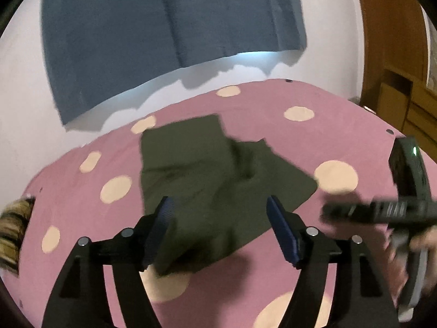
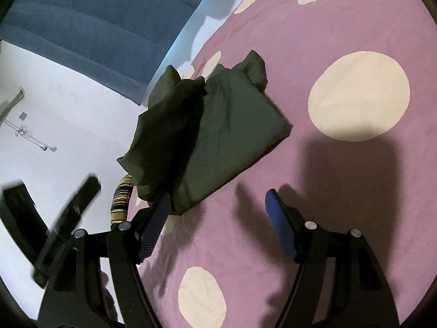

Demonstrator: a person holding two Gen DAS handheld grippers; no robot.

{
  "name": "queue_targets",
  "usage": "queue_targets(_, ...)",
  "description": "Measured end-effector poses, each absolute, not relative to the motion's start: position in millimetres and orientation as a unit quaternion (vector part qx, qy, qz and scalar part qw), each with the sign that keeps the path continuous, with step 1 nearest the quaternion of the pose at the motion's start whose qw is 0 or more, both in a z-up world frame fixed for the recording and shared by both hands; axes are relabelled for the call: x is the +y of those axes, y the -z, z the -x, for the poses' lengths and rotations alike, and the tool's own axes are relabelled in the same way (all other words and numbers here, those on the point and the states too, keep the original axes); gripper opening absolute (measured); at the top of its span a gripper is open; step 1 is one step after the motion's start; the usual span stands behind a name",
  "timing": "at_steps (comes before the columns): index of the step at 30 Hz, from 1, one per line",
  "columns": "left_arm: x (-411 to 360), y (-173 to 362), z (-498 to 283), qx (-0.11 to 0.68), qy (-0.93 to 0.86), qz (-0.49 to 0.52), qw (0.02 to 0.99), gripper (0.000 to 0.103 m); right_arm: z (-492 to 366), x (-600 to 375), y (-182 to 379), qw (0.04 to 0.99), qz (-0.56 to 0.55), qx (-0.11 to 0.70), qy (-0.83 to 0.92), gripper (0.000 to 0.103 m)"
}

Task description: Fold small clothes

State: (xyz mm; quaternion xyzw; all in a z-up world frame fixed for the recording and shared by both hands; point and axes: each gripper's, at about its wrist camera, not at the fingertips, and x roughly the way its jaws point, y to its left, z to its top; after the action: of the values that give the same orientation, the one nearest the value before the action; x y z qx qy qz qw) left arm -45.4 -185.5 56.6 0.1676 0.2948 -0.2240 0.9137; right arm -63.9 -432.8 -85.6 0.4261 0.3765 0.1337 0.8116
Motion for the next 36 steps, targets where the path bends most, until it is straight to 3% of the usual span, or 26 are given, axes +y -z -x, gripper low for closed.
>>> queue_targets(5,-124.7,-26.4,41.0,0.308,0.199,-0.129,0.921,0.075,55.1,-425.6,71.7,0.809,-0.427,0.376,-0.147,0.072)
queue_targets(7,-114.5,-13.2,38.2,0.314,0.186,-0.129,0.922,0.075,44.3,-422.3,62.2,0.805,-0.434,0.371,-0.161,0.079)
queue_targets(26,-99.1,33.4,-5.9,0.363,0.134,-0.074,0.919,0.076,-114.8,-368.9,33.9,0.771,-0.372,0.486,-0.175,0.081)
queue_targets(29,-96.8,36.7,-9.9,0.372,0.131,-0.065,0.917,0.076,-129.5,-357.5,41.0,0.767,-0.345,0.513,-0.175,0.066)
queue_targets(31,-96.8,39.2,-12.0,0.378,0.127,-0.06,0.915,0.079,-135.3,-349.8,44.1,0.768,-0.32,0.527,-0.173,0.035)
queue_targets(34,-96.3,43.8,-16.3,0.394,0.131,-0.049,0.908,0.079,-137.8,-338.8,41.4,0.777,-0.283,0.536,-0.171,0.016)
queue_targets(36,-96.4,46.0,-19.4,0.402,0.133,-0.043,0.905,0.079,-137.5,-334.7,33.1,0.784,-0.274,0.529,-0.173,0.011)
